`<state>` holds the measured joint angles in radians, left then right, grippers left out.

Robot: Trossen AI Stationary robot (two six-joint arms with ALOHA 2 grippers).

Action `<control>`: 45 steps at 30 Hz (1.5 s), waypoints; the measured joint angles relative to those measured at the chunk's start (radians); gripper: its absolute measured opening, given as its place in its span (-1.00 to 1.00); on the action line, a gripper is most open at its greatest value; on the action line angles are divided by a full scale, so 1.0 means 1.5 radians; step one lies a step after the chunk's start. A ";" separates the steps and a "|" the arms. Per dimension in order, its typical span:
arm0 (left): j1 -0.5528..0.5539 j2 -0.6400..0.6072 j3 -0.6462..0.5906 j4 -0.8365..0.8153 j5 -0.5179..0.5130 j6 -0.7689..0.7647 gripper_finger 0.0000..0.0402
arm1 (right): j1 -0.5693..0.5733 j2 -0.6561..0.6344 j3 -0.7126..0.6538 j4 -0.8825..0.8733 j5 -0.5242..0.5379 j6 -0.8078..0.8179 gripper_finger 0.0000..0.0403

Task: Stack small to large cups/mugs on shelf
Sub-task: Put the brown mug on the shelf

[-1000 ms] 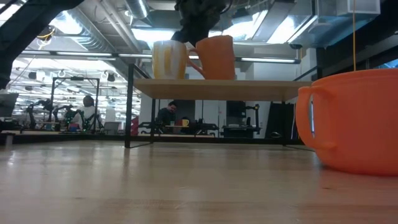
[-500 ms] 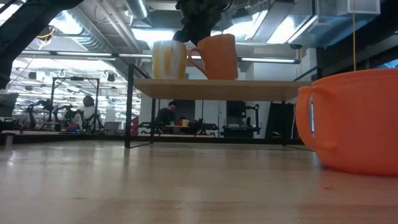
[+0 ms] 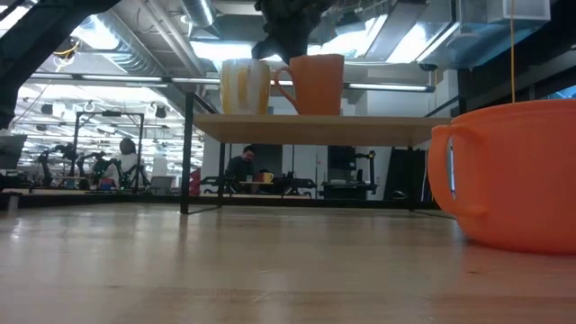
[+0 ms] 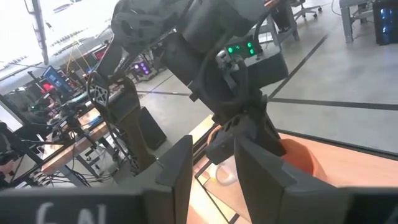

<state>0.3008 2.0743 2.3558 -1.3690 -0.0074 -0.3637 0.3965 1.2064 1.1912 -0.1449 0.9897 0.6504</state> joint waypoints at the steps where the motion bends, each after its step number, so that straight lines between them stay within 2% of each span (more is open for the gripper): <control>1: 0.002 -0.001 0.000 0.000 0.000 0.000 -0.79 | 0.000 0.000 0.000 0.000 0.000 0.000 -0.40; 28: 0.010 -0.001 0.000 -0.027 0.016 0.018 -0.92 | 0.000 0.000 0.000 -0.001 0.000 0.008 -0.40; 45: 0.016 0.014 0.000 -0.033 0.011 0.018 -0.91 | 0.000 0.000 0.000 -0.011 0.001 0.016 -0.40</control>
<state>0.3252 2.0953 2.3562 -1.4185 0.0093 -0.3370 0.3966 1.2064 1.1912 -0.1620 0.9909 0.6739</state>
